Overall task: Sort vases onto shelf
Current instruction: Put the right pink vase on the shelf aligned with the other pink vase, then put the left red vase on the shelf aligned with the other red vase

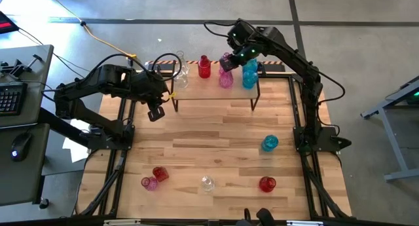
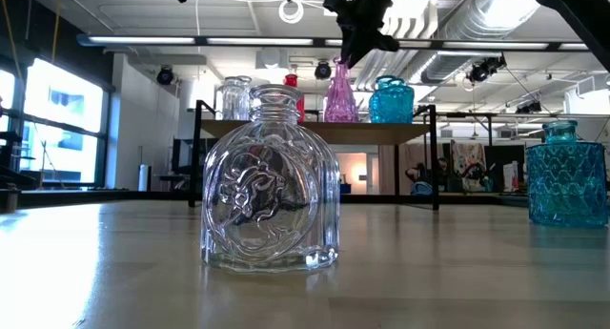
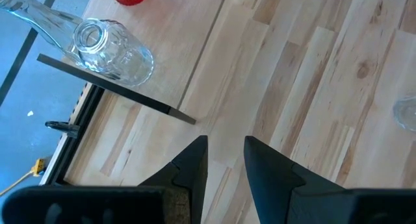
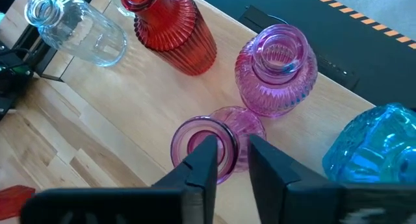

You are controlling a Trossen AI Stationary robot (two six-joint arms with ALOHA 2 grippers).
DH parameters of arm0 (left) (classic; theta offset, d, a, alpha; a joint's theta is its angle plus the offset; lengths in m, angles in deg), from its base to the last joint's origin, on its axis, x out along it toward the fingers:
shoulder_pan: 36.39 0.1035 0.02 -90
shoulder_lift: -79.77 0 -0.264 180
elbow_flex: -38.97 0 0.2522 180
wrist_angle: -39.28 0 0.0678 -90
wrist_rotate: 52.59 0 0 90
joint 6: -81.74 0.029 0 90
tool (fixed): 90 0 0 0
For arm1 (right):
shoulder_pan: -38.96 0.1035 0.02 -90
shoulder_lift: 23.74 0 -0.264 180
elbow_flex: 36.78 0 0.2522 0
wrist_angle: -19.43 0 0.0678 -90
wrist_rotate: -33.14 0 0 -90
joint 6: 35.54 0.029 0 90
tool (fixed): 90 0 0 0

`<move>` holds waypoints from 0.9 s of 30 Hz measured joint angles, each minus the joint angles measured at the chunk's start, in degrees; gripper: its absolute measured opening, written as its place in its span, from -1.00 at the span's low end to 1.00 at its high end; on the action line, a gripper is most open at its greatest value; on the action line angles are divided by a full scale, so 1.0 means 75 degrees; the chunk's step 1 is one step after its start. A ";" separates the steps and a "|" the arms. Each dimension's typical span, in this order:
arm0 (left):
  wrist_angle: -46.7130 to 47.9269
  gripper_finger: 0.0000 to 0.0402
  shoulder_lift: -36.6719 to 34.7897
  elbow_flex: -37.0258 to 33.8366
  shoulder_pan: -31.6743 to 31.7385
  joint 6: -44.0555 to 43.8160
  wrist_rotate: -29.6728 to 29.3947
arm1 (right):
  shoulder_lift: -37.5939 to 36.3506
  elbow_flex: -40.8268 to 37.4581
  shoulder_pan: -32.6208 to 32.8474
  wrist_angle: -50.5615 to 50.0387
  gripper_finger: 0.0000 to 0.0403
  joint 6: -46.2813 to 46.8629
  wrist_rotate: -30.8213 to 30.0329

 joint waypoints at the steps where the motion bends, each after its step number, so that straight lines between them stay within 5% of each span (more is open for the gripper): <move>1: 0.0000 -0.54 0.0001 0.0000 -0.0002 -0.0001 -0.0001 | 0.0000 0.0000 0.0000 -0.0007 -0.63 -0.0001 0.0000; 10: 0.0000 -0.54 0.0001 0.0000 0.0000 0.0000 0.0002 | 0.0003 -0.0003 0.0000 0.0023 -0.45 0.0000 0.0188; 27: 0.0000 -0.54 0.0000 0.0000 0.0000 0.0000 0.0000 | -0.0283 0.0012 -0.0006 0.0175 -0.43 -0.0278 0.0294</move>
